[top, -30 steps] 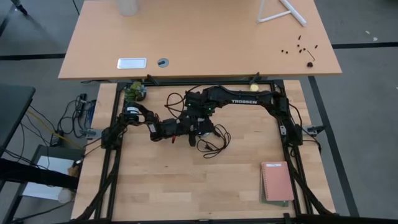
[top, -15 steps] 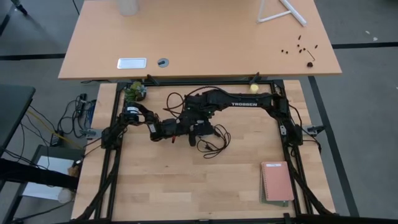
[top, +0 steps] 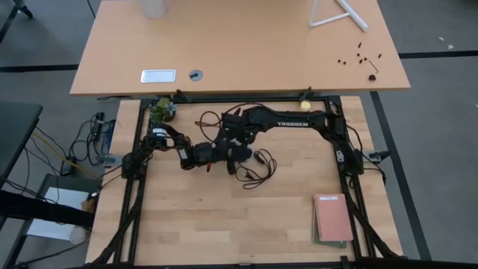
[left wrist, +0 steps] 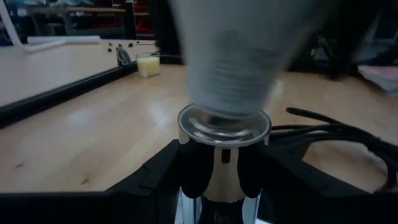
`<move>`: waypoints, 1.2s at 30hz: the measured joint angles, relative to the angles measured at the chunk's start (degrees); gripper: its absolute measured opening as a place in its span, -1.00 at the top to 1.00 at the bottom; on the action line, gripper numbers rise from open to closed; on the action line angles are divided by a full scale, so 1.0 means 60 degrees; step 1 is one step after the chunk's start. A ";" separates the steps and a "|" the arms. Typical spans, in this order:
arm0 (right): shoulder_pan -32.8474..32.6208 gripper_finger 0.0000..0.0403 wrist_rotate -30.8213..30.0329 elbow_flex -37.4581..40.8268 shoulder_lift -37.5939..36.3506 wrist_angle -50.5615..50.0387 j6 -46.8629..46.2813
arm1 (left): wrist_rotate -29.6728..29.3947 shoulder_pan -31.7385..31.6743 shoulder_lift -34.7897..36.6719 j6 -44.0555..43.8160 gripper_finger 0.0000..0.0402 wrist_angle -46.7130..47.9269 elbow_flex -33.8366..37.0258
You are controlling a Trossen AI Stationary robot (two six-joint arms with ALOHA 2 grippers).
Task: Screw lightbulb
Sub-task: Insert the lightbulb into the lamp
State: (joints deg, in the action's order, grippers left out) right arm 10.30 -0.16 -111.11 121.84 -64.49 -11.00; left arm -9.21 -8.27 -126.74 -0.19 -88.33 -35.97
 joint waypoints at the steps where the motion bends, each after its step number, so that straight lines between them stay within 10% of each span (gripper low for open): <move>1: 0.0066 -0.42 0.0189 0.0000 0.0000 0.0003 -0.0279 | -0.0008 0.0046 0.0000 0.0214 0.05 -0.0005 0.0000; 36: -0.0397 -0.33 -0.0942 0.0769 -0.0025 0.1068 -0.3991 | -0.0449 0.0251 0.0000 0.0190 0.05 -0.0080 -0.0015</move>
State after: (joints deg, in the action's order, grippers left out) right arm 7.92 -5.81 -106.50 121.69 -58.08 -34.94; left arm -11.90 -6.76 -126.74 0.95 -88.82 -36.05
